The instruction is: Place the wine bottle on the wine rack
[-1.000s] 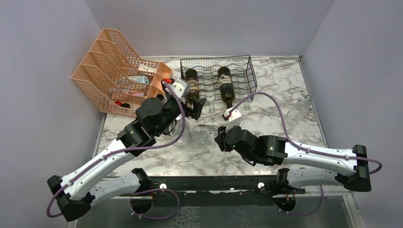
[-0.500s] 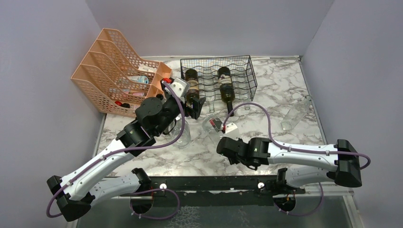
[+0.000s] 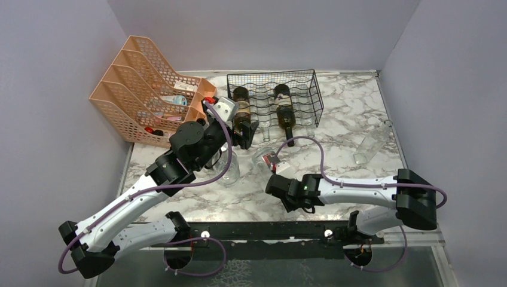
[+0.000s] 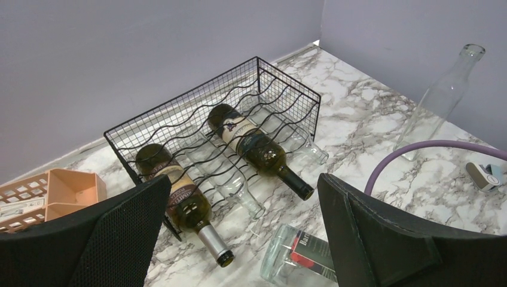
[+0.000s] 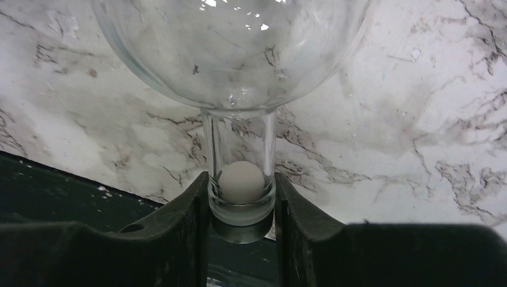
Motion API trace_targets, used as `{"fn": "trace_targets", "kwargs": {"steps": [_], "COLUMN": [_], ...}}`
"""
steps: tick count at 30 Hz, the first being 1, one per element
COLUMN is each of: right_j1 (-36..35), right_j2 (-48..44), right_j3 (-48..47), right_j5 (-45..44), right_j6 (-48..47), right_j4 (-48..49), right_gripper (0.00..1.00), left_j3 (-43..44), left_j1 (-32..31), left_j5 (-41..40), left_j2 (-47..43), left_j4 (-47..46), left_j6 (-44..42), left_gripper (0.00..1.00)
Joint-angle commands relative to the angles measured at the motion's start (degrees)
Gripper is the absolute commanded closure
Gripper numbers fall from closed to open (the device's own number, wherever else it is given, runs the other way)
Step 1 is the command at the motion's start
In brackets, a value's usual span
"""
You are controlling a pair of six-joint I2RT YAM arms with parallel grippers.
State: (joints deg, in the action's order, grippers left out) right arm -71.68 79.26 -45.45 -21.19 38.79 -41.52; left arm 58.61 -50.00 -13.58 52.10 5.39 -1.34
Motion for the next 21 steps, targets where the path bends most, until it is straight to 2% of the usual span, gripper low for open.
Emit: {"fn": "trace_targets", "kwargs": {"steps": [1, 12, 21], "right_j1": [1.3, 2.4, 4.1], "right_j2": [1.8, 3.8, 5.3], "right_j3": [-0.2, -0.9, -2.4], "right_j5": [3.8, 3.8, 2.7], "right_j6": [-3.4, -5.0, -6.2], "right_j4": [8.9, 12.8, 16.2], "right_gripper": [0.83, 0.57, 0.5], "left_j3": [1.8, 1.9, 1.7], "left_j1": [-0.1, 0.0, -0.2], "left_j5": [-1.2, -1.6, -1.9], "left_j2": [-0.1, -0.3, -0.4], "left_j4": [-0.7, -0.4, -0.3], "left_j6": [-0.5, -0.9, -1.1], "left_gripper": [0.01, 0.01, 0.01]}}
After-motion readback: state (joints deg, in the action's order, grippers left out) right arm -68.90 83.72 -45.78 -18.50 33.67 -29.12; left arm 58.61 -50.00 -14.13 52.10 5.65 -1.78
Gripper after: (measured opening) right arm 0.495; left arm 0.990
